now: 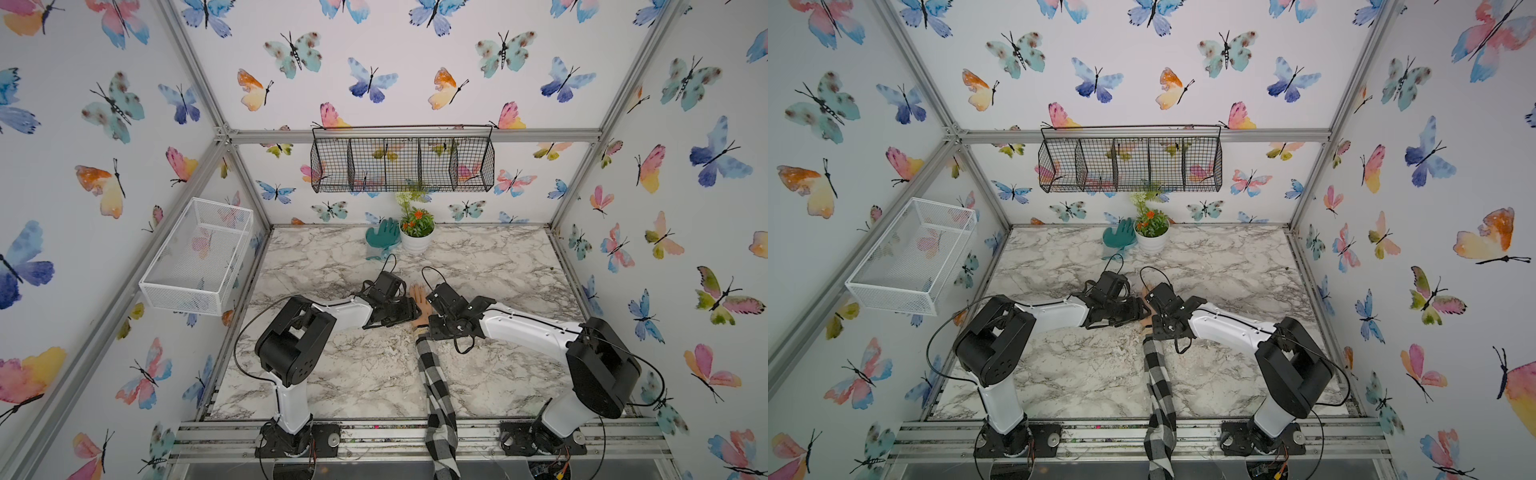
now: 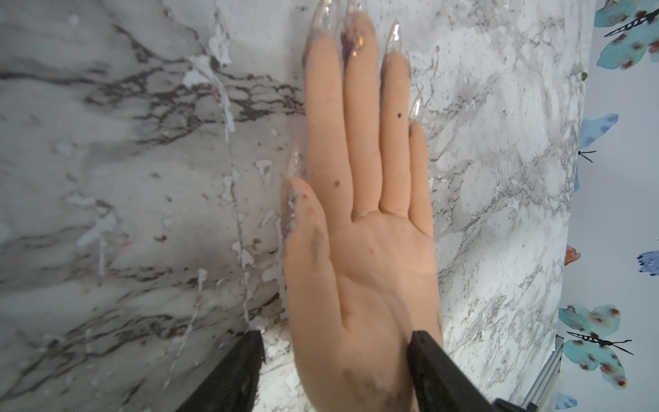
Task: Take off the watch
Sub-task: Untie the watch from the hand.
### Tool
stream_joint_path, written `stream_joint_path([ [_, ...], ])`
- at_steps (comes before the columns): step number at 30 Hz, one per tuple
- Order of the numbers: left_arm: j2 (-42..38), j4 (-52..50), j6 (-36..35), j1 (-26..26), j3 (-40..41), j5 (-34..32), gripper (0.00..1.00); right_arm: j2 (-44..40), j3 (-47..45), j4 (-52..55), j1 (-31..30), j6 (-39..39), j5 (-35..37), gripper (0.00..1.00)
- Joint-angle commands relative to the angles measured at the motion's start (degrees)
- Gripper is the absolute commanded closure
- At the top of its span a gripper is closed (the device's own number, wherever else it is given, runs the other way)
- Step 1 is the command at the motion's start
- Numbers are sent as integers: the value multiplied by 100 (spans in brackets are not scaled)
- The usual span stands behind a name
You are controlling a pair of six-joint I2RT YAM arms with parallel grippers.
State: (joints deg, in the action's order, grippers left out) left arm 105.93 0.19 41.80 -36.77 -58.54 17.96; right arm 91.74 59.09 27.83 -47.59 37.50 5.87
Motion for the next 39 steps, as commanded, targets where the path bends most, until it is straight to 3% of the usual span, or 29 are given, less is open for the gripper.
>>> stream_joint_path([
  [1,191,-458,-58,-22,62,-82,33,-108,125,-85,-13,-35,-271,63],
  [15,174,-441,-38,-27,50,-82,34,252,397,-261,-46,-181,-837,75],
  [24,172,-449,-32,-30,44,-79,34,409,217,-285,-48,-156,-876,76],
  [32,157,-448,-23,-31,27,-82,34,511,145,-126,-57,-155,-776,65],
  [39,156,-449,-6,-28,27,-82,34,681,121,-86,-79,-229,-738,63],
])
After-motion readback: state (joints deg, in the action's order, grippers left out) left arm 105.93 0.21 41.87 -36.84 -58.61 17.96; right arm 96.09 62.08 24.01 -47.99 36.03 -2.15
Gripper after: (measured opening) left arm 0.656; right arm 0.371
